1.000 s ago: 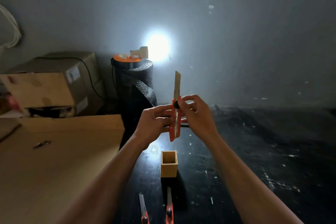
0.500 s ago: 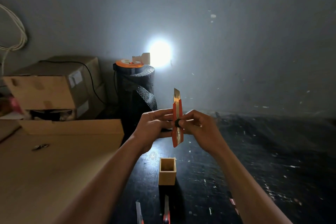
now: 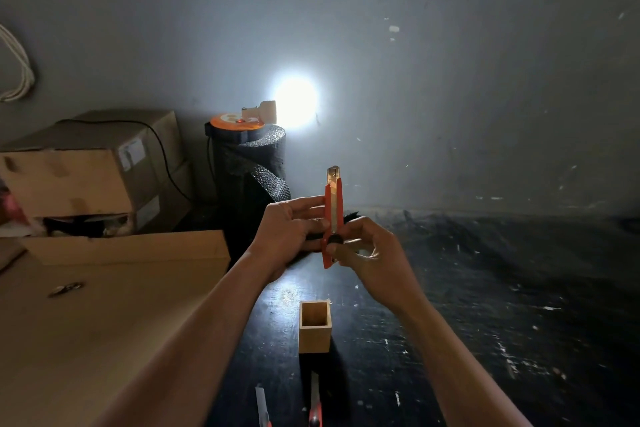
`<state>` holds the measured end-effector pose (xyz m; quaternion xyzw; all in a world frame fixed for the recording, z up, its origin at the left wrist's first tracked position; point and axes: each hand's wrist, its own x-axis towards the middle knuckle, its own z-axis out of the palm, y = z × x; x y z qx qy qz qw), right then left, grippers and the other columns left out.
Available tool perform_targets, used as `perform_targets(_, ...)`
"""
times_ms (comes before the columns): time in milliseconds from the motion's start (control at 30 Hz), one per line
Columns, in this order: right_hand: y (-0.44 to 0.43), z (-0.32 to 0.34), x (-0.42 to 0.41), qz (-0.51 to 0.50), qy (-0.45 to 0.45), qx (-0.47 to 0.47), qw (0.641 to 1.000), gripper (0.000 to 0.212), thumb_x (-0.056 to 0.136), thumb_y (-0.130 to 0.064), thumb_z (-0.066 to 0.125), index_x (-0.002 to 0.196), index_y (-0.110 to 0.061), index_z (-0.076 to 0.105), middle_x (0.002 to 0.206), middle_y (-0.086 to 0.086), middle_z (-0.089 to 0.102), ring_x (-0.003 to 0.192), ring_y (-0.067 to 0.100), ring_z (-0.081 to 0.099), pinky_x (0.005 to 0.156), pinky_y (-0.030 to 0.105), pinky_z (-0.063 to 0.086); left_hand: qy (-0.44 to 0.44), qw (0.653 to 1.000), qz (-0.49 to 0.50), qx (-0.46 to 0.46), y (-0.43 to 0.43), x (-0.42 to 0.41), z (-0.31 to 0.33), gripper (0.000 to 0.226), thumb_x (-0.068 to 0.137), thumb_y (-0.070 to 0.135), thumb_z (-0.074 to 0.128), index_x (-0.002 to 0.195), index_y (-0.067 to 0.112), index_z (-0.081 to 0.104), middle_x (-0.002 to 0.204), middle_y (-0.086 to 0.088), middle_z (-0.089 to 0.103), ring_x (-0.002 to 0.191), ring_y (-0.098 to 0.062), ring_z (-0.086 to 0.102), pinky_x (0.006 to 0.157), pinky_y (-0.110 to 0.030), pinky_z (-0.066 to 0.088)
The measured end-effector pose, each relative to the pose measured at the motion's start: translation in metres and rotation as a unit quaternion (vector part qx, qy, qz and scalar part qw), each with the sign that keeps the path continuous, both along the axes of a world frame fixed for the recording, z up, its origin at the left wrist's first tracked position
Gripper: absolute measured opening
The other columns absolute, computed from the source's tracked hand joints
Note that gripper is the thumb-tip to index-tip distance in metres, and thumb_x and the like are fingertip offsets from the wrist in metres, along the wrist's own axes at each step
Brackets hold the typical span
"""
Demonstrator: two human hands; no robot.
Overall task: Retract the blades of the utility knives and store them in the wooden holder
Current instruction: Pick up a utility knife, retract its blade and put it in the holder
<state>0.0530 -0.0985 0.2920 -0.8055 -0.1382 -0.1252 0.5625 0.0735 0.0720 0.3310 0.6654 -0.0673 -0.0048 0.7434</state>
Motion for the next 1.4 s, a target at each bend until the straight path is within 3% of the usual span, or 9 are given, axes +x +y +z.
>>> perform_targets(167,-0.001,0.008,-0.001,0.049,-0.001,0.005,0.999,0.017,0.096,-0.021,0.07,0.11,-0.029,0.072,0.103,-0.017,0.075,0.096,0.003,0.072,0.076,0.02,0.063,-0.004,1.0,-0.004,-0.006,0.002,-0.001,0.006,0.038,0.088,-0.016,0.065,0.115,0.01,0.076,0.094,-0.006,0.084,0.076,-0.02,0.081,0.063,-0.033,0.066)
perform_targets(267,0.001,0.008,-0.003,0.028,0.006,0.026,0.999,0.024,0.092,-0.03,0.074,0.114,-0.024,0.066,0.107,-0.014,0.075,0.094,0.007,0.074,0.077,0.027,0.065,-0.004,1.0,-0.005,-0.01,0.003,-0.003,0.006,0.039,0.088,-0.016,0.064,0.115,0.01,0.076,0.093,-0.005,0.084,0.077,-0.02,0.081,0.062,-0.033,0.066)
perform_targets(467,-0.002,0.009,-0.003,0.046,0.008,0.028,0.999,0.015,0.097,-0.017,0.068,0.111,-0.016,0.073,0.108,-0.003,0.077,0.096,0.015,0.075,0.08,0.031,0.065,-0.007,1.0,-0.011,-0.009,0.002,-0.003,0.008,0.038,0.088,-0.014,0.067,0.116,0.01,0.075,0.098,-0.006,0.084,0.078,-0.021,0.081,0.064,-0.033,0.066)
perform_targets(700,-0.002,0.007,-0.003,0.03,0.016,0.048,0.998,0.011,0.093,-0.02,0.073,0.102,-0.017,0.069,0.102,-0.003,0.077,0.092,0.018,0.076,0.079,0.033,0.066,-0.01,1.0,-0.01,-0.001,0.0,-0.001,0.005,0.039,0.089,-0.014,0.066,0.117,0.011,0.075,0.096,-0.006,0.084,0.079,-0.021,0.081,0.065,-0.034,0.066)
perform_targets(833,-0.002,0.005,-0.002,0.04,0.018,0.047,0.998,0.018,0.096,-0.018,0.07,0.114,-0.017,0.071,0.105,-0.006,0.077,0.094,0.015,0.075,0.08,0.034,0.066,-0.007,1.0,-0.007,-0.006,0.0,-0.001,0.002,0.038,0.089,-0.013,0.065,0.115,0.013,0.076,0.098,-0.006,0.083,0.08,-0.021,0.081,0.066,-0.034,0.066)
perform_targets(933,0.0,0.004,-0.003,0.023,0.022,0.052,0.998,0.026,0.09,-0.028,0.077,0.112,-0.021,0.066,0.102,-0.013,0.076,0.091,0.011,0.075,0.077,0.029,0.065,-0.009,1.0,-0.004,-0.007,-0.001,-0.001,0.002,0.038,0.09,-0.012,0.066,0.114,0.014,0.076,0.099,-0.007,0.083,0.082,-0.023,0.082,0.068,-0.035,0.066)
perform_targets(1100,-0.002,0.0,-0.003,0.042,0.016,0.04,0.998,0.013,0.097,-0.016,0.069,0.107,-0.023,0.073,0.101,-0.012,0.077,0.093,0.008,0.074,0.072,0.024,0.064,-0.006,1.0,-0.005,-0.004,-0.001,0.0,-0.001,0.038,0.088,-0.012,0.067,0.118,0.011,0.075,0.102,-0.009,0.083,0.082,-0.023,0.082,0.069,-0.035,0.066)
perform_targets(1300,0.002,-0.002,-0.003,0.025,0.02,0.059,0.998,0.017,0.098,-0.027,0.067,0.114,-0.033,0.064,0.101,-0.021,0.073,0.092,0.001,0.074,0.067,0.016,0.06,-0.009,1.0,-0.003,0.011,0.004,0.0,-0.014,0.039,0.091,-0.011,0.065,0.119,0.014,0.076,0.11,-0.01,0.081,0.096,-0.029,0.08,0.085,-0.047,0.065)
perform_targets(1400,0.003,-0.003,0.004,-0.014,0.022,0.061,0.998,0.022,0.098,-0.027,0.065,0.12,-0.027,0.06,0.104,-0.018,0.07,0.088,0.004,0.073,0.062,0.01,0.056,-0.003,1.0,-0.013,0.028,0.004,-0.001,-0.024,0.041,0.091,-0.012,0.063,0.112,0.02,0.078,0.11,-0.011,0.081,0.1,-0.031,0.079,0.089,-0.05,0.062)
